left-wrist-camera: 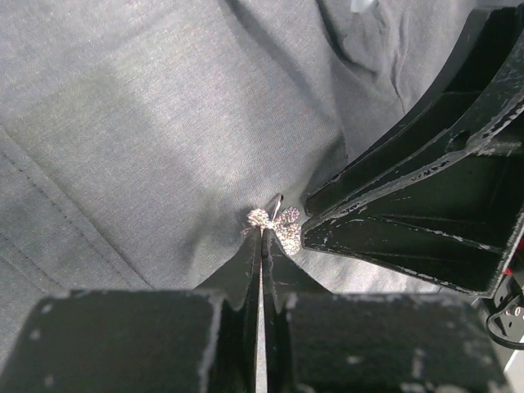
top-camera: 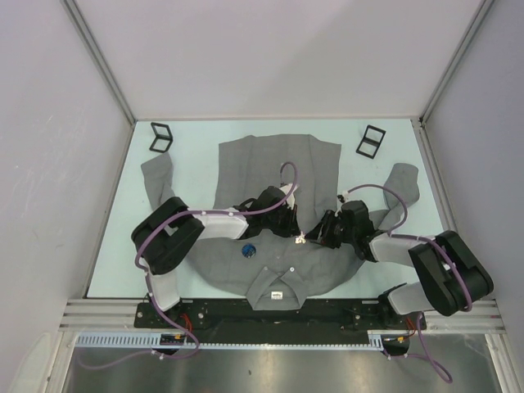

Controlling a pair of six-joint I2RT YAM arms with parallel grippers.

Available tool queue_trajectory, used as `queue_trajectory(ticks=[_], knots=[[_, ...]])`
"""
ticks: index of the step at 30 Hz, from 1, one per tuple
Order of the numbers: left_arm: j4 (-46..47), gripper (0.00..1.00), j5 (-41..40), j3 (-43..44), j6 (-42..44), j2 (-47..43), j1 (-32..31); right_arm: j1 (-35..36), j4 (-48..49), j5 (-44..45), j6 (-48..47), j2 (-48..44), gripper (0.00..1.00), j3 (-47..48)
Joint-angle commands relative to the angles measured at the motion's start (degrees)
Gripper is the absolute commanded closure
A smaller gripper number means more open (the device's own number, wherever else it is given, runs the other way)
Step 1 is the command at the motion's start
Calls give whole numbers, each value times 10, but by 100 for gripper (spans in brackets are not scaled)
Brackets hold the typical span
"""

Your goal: Remove the brooch from the garment

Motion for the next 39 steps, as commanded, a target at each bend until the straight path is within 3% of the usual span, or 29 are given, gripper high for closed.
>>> queue_trajectory(ticks=[1, 10, 13, 20, 28, 34, 36, 39], knots=[[20, 100, -8, 8, 7, 8, 3, -2, 23, -11, -3, 22, 65, 18], [17, 100, -10, 11, 9, 8, 3, -9, 47, -34, 0, 46, 67, 31], [16, 99, -10, 13, 15, 3, 3, -9, 54, -42, 0, 52, 74, 32], [2, 76, -31, 7, 32, -35, 3, -9, 60, -56, -6, 53, 82, 31], [-4, 63, -54, -41, 38, -101, 3, -8, 83, -83, -10, 52, 83, 28], [-1, 36, -47, -63, 35, -124, -5, -9, 85, -90, -11, 42, 80, 26], [-9, 34, -63, -62, 39, -126, -15, -8, 87, -94, -12, 40, 79, 25], [-9, 41, -76, -64, 39, -128, -28, -9, 92, -102, -12, 42, 75, 25]])
